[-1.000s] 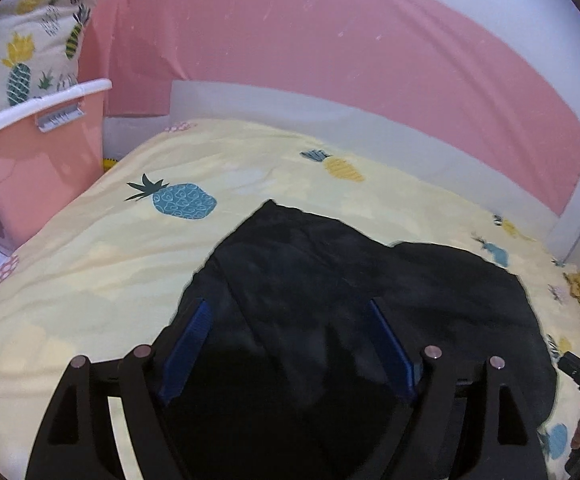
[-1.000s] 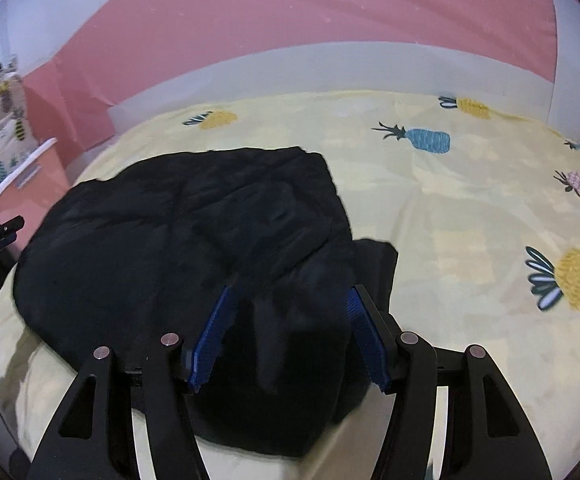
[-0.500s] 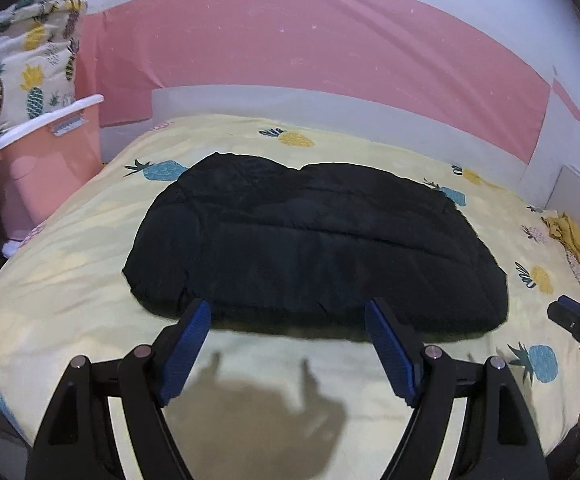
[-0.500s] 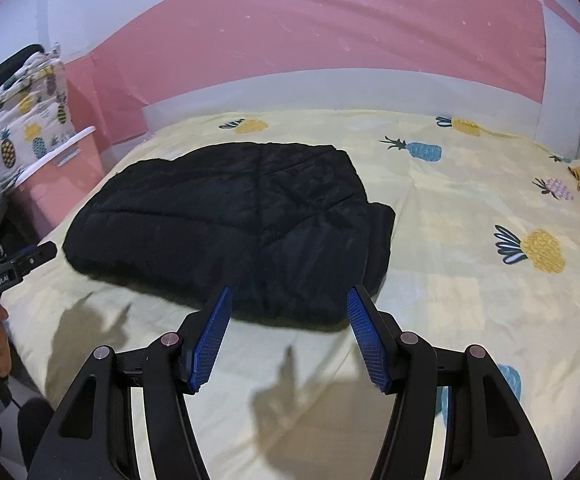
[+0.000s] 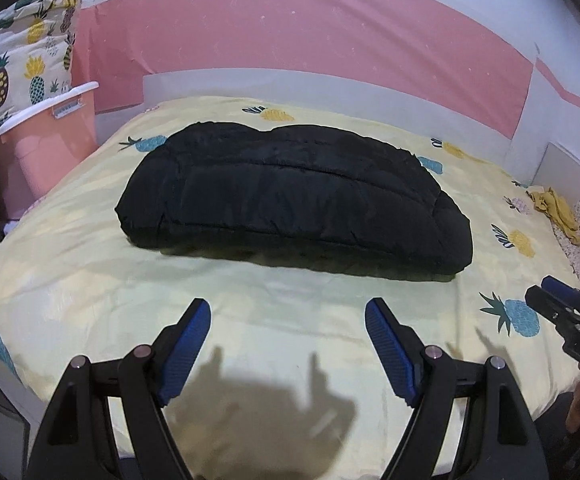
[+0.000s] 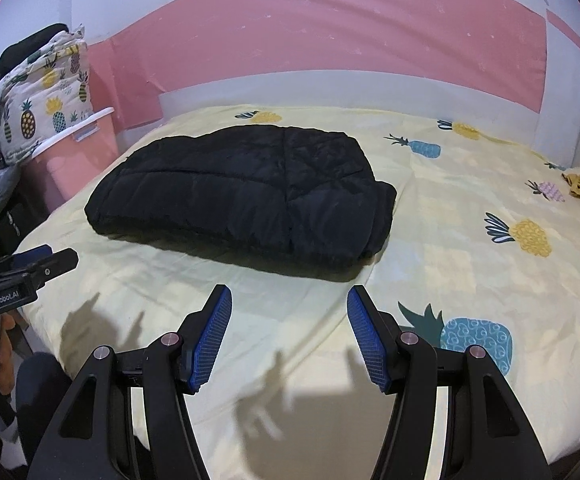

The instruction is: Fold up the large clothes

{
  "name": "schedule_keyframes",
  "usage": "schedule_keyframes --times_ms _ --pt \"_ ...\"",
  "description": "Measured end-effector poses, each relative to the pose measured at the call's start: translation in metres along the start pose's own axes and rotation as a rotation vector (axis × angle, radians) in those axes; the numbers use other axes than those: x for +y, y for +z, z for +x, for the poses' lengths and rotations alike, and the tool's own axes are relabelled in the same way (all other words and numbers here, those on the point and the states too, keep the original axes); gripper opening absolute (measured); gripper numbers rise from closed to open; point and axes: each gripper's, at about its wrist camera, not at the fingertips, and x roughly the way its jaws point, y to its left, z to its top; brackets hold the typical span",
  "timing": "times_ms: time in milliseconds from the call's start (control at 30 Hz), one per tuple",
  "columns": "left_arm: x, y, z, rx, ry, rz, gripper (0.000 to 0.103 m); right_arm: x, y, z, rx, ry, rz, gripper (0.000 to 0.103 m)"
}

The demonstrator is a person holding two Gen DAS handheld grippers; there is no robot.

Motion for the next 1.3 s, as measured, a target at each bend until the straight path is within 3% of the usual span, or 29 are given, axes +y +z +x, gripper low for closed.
schedule_keyframes --times_ms 1300 --pt "0.000 -0.015 0.012 0.054 0.018 -0.046 0.081 0.021 -0.013 0.013 0.057 -0.012 -0.024 0.060"
